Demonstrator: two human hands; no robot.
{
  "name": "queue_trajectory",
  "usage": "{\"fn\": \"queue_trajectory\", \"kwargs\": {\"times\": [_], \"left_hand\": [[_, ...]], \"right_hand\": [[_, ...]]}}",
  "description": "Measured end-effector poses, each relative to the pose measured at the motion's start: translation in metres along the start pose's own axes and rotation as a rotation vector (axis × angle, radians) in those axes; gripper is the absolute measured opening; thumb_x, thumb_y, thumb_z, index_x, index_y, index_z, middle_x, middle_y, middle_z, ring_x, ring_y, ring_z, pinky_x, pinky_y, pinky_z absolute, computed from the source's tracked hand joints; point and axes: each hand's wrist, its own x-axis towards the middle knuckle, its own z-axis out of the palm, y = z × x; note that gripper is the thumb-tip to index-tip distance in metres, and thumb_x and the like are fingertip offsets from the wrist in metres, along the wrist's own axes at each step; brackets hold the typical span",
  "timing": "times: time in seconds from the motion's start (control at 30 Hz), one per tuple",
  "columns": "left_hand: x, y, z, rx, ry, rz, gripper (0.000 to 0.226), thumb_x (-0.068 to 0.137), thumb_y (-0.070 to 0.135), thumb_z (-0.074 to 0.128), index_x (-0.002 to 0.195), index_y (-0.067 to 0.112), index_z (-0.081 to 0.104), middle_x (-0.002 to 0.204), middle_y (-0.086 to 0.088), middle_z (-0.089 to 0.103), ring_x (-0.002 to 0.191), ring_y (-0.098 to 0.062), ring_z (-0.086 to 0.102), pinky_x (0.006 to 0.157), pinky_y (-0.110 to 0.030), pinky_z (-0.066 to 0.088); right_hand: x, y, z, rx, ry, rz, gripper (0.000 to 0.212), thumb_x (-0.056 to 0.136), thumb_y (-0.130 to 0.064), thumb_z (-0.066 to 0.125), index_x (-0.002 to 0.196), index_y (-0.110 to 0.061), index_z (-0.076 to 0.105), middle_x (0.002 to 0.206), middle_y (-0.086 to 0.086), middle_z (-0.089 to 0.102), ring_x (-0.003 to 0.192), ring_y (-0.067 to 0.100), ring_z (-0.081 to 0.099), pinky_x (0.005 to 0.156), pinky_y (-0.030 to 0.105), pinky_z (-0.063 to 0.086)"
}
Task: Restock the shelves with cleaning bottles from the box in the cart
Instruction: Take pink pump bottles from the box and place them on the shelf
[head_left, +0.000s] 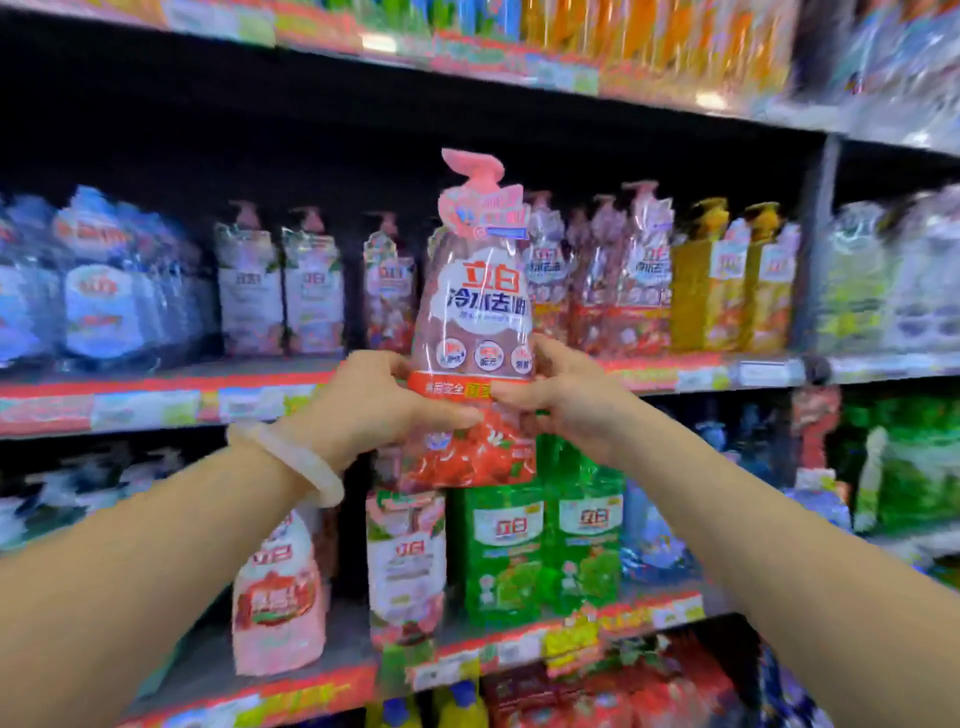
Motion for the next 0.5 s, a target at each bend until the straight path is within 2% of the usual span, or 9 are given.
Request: {"fn": "queue_trajectory", "kwargs": {"times": [0.03,0.07,0.13,0.17,0.27,0.4,0.43,0.5], "left_hand": [[0.014,0.007,0.004,-0.016,0.016,0.017,0.033,0.058,0.012,0.088,0.087,0.009,0.074,0.077,-0.001,0.076,0.072,-0.009,0.071,0.073,-0.026,0.06],[0.027,0.014,0.009,-0.038,0.027,0.041,0.029,0.059,0.009,0.087,0.084,0.008,0.072,0.07,0.002,0.075,0.067,-0.006,0.07,0.067,-0.022,0.059],[0.053,0.024,0.017,-0.083,0.044,0.093,0.025,0.062,0.003,0.085,0.079,0.012,0.069,0.053,0.01,0.069,0.049,0.003,0.063,0.048,-0.011,0.051],[0.066,0.027,0.021,-0.098,0.056,0.115,0.026,0.062,0.003,0.085,0.078,0.014,0.068,0.051,0.011,0.067,0.045,0.004,0.061,0.043,-0.01,0.047],[0.109,0.032,0.027,-0.098,0.097,0.149,0.035,0.057,0.012,0.089,0.082,0.02,0.066,0.068,0.007,0.071,0.048,0.003,0.064,0.044,-0.01,0.047],[0.165,0.03,0.042,-0.087,0.106,0.179,0.043,0.057,0.016,0.09,0.093,0.019,0.065,0.081,0.003,0.071,0.069,-0.009,0.07,0.066,-0.024,0.057],[0.176,0.028,0.048,-0.09,0.096,0.191,0.041,0.059,0.016,0.089,0.091,0.02,0.064,0.081,0.004,0.071,0.07,-0.007,0.069,0.065,-0.022,0.057],[0.196,0.023,0.06,-0.06,0.067,0.221,0.032,0.063,0.014,0.087,0.08,0.024,0.062,0.075,0.009,0.067,0.057,0.007,0.063,0.053,-0.009,0.051]], "right_hand": [[0.009,-0.006,-0.009,0.017,0.028,-0.032,0.042,0.08,0.007,0.064,0.108,-0.021,0.053,0.089,-0.005,0.066,0.065,0.006,0.064,0.051,0.018,0.049],[0.018,-0.011,-0.017,0.025,0.056,-0.061,0.044,0.08,0.008,0.063,0.112,-0.02,0.052,0.09,-0.004,0.064,0.065,0.007,0.064,0.049,0.016,0.049],[0.039,-0.017,-0.03,0.026,0.113,-0.104,0.047,0.082,0.007,0.063,0.119,-0.018,0.047,0.094,-0.004,0.063,0.072,0.011,0.063,0.051,0.017,0.051],[0.051,-0.017,-0.037,0.02,0.143,-0.12,0.048,0.082,0.006,0.064,0.122,-0.015,0.046,0.101,-0.001,0.064,0.078,0.014,0.064,0.056,0.02,0.053],[0.091,-0.017,-0.06,-0.007,0.206,-0.148,0.064,0.082,0.003,0.066,0.137,-0.012,0.037,0.127,0.007,0.057,0.097,0.021,0.064,0.07,0.026,0.057],[0.136,-0.01,-0.089,-0.013,0.231,-0.192,0.065,0.082,0.004,0.065,0.139,-0.015,0.039,0.129,0.007,0.057,0.107,0.022,0.063,0.087,0.036,0.055],[0.144,-0.008,-0.097,-0.027,0.227,-0.204,0.059,0.083,0.005,0.063,0.134,-0.017,0.044,0.127,0.006,0.059,0.104,0.021,0.064,0.088,0.037,0.054],[0.157,0.001,-0.111,-0.055,0.206,-0.211,0.049,0.085,0.007,0.059,0.122,-0.023,0.051,0.119,0.002,0.063,0.098,0.015,0.065,0.082,0.031,0.055]]}}
